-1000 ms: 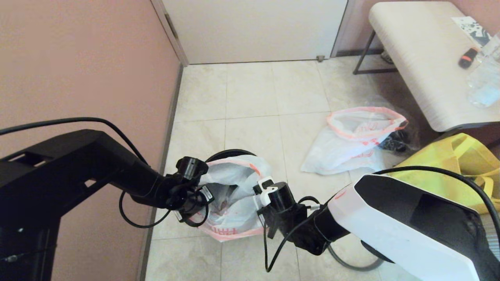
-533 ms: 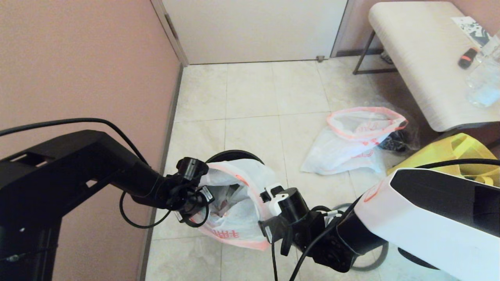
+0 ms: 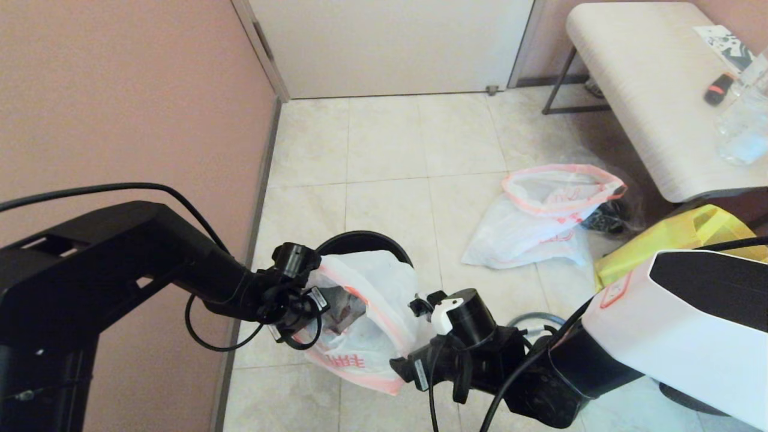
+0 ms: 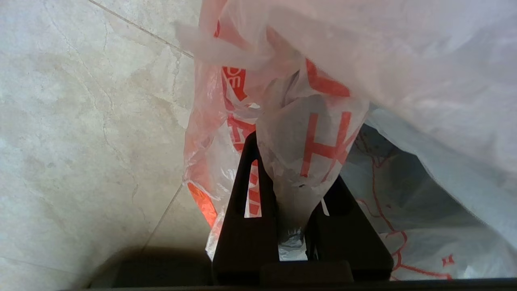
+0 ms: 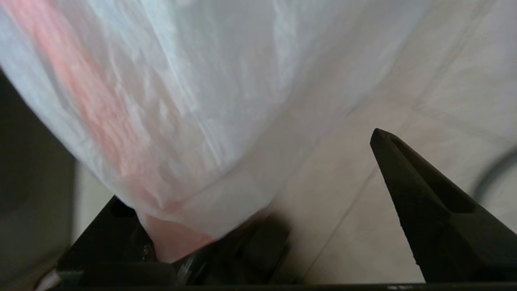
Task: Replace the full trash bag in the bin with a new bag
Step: Put the new garbage bag on the trash can
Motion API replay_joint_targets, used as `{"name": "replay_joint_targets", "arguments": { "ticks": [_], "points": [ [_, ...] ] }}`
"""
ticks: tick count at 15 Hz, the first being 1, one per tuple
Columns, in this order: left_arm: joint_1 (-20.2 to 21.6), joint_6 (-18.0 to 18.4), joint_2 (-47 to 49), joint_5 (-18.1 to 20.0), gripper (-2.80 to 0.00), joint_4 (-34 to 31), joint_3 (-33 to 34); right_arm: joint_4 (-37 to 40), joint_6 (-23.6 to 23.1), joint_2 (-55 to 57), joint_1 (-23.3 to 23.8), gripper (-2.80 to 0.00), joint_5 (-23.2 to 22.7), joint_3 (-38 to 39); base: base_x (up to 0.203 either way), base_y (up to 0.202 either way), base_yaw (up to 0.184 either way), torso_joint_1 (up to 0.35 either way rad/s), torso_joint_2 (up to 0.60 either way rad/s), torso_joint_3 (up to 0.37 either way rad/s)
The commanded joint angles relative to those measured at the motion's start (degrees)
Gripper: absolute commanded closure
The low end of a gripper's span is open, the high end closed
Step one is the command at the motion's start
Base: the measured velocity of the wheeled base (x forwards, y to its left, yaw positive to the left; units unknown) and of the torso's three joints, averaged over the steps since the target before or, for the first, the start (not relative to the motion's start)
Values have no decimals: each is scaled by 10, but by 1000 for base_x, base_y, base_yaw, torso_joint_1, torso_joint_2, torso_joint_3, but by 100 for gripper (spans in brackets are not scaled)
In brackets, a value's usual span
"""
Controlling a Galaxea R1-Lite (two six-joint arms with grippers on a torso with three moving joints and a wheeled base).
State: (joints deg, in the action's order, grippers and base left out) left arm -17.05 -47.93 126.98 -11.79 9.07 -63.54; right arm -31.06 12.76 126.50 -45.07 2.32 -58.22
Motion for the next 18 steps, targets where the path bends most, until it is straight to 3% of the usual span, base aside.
{"name": "replay_joint_targets", "arguments": {
  "ticks": [1,7,10,13,18],
  "points": [
    [-1,-3,1,-1,0,1,-1,-1,1,-10,3,-280,-29,17,0,0,0,0,0,0],
    [-1,-2,6,-3,0,0,-4,-15,5,-42,43,-280,-146,30,0,0,0,0,0,0],
    [-1,-3,10,-6,0,1,-4,-42,82,-44,66,-280,-203,32,0,0,0,0,0,0],
    [-1,-3,17,-11,0,-1,-10,-70,95,-60,88,-280,-237,61,0,0,0,0,0,0],
    [-3,-3,22,-23,0,-3,-12,-75,124,-117,131,-280,-392,103,0,0,0,0,0,0]
  ]
}}
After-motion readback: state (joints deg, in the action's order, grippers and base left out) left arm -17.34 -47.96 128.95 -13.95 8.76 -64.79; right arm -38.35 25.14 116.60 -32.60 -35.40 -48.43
